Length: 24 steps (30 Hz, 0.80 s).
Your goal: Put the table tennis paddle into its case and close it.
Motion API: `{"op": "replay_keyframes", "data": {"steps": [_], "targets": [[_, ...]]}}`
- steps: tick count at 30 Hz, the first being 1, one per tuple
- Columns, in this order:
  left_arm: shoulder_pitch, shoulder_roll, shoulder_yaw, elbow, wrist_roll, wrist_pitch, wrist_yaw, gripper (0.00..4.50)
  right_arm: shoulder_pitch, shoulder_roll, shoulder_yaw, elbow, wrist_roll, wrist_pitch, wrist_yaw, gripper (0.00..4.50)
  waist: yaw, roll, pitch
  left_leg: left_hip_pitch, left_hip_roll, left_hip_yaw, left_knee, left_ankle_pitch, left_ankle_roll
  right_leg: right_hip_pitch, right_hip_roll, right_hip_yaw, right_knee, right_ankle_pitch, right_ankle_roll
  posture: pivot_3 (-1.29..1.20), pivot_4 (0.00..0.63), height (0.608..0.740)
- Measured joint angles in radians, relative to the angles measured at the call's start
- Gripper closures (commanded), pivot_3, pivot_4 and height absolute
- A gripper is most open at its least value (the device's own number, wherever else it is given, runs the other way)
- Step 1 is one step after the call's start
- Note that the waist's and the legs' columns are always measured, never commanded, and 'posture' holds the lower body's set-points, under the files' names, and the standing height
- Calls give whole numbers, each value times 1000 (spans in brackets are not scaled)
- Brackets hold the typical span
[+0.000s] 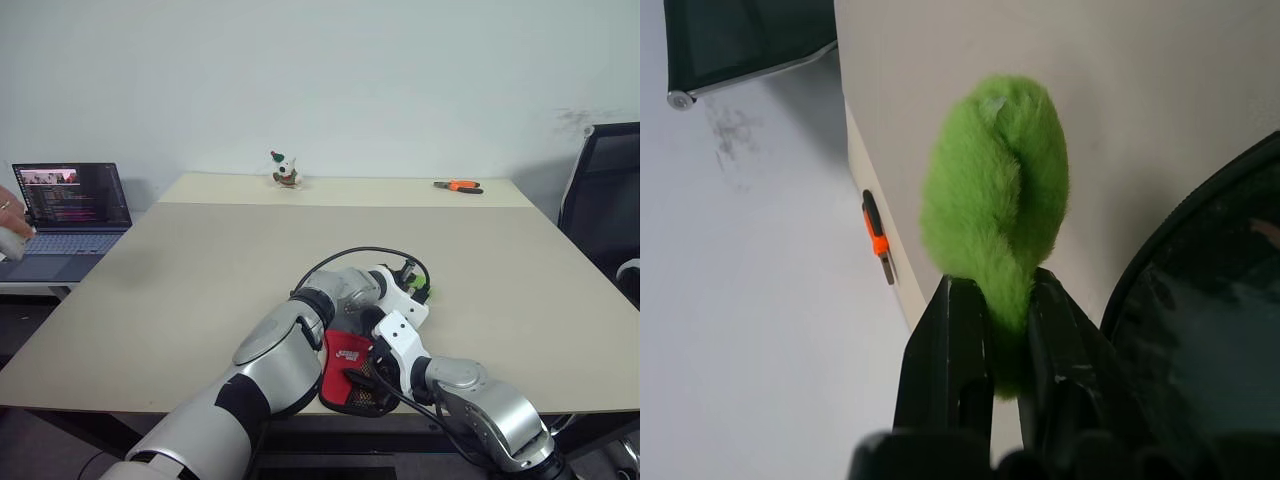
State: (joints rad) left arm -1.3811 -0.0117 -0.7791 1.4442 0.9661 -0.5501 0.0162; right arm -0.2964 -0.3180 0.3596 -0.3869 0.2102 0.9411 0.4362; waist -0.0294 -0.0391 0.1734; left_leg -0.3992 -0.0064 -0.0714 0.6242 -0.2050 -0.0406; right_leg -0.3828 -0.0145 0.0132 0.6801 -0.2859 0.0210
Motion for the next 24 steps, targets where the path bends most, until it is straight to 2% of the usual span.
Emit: {"op": "replay_keyframes", "data": {"steps": [7,16,24], "targets": [[1,-1,31,0,-40,-25,-75,4444,-30,5,0,33,1,0,25,0,-3,0,0,1,0,1,0,0,0,0,0,0,0,0,0,0,150,740],[10,3,121,-21,-146,-47,-225,1272,-62,13,0,80,1,0,52,0,-7,1,-2,7,0,1,0,0,0,5,0,1,0,0,0,0,150,740],[44,81,274,-44,-313,-75,-426,1272,-125,38,4,167,2,-15,92,0,-31,1,-2,16,3,1,-1,0,0,13,-1,1,1,0,0,0,150,740]]}}
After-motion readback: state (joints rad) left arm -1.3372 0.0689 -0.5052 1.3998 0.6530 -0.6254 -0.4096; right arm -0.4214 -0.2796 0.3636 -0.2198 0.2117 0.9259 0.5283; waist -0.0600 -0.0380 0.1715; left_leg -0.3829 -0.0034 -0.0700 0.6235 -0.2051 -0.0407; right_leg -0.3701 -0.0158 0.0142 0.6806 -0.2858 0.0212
